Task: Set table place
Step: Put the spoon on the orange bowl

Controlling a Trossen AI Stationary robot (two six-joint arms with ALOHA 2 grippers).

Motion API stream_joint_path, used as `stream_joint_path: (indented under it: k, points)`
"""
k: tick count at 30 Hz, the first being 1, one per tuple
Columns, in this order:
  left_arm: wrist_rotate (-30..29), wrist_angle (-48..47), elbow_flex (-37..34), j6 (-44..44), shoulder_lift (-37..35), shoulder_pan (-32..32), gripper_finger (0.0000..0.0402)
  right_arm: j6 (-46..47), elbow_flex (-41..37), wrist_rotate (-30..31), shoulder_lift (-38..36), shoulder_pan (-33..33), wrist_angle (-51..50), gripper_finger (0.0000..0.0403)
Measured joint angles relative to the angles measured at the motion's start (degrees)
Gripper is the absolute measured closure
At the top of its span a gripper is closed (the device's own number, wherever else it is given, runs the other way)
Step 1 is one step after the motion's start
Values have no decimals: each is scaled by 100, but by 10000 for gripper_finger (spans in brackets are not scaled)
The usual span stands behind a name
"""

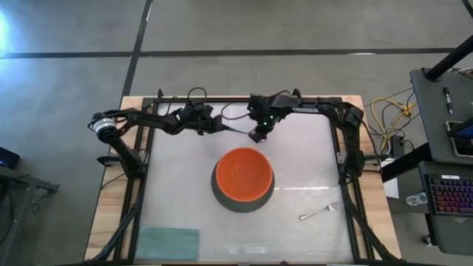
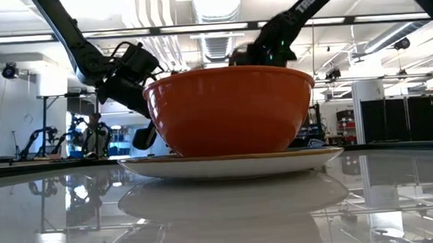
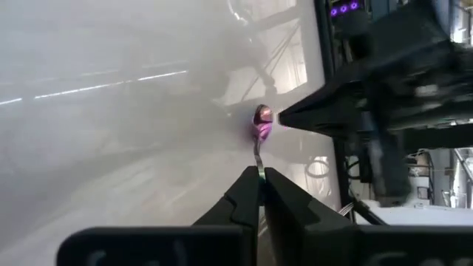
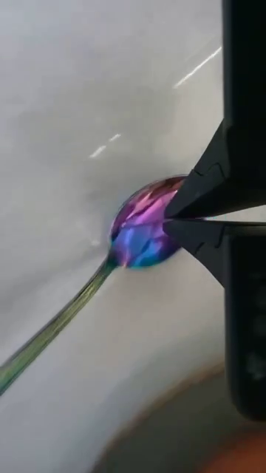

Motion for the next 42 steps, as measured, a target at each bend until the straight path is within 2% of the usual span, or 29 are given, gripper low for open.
stream_joint_path:
  k: [3, 6, 9, 12, 17, 22, 28, 32, 37, 42]
  points:
    - [4, -425, 0, 114, -255, 2, 401, 22, 104, 139, -271, -55, -6, 394]
    - [49, -878, -42, 262, -605, 0, 401, 79, 162, 749, -554, -111, -22, 394]
    - [133, -872, -150, 216, -1171, 2, 401, 93, 215, 1234, -819, -185, -19, 394]
    - [60, -977, -199, 166, -1841, 50, 401, 213, 237, 1292, -956, -267, -21, 394]
    - [-85, -2068, -205, 175, -2957, 42, 402, 564, 240, 1290, -1037, -343, -109, 394]
    - [-85, -3396, -214, 109, -4252, -278, 402, 792, 240, 1289, -1037, -315, -303, 394]
    - [-275, -4379, -214, -333, -5465, -771, 402, 951, 240, 1285, -1037, -105, -350, 394]
    - [-689, -5310, -238, -403, -5723, -1126, 402, 1135, 240, 1286, -1037, 75, -344, 394]
    - [-945, -4821, -236, -544, -5628, -1534, 402, 1392, 240, 1285, -1037, 337, -343, 394]
    - [-1032, -4790, -258, -573, -5202, -1922, 402, 1656, 240, 1287, -1037, 578, -364, 394]
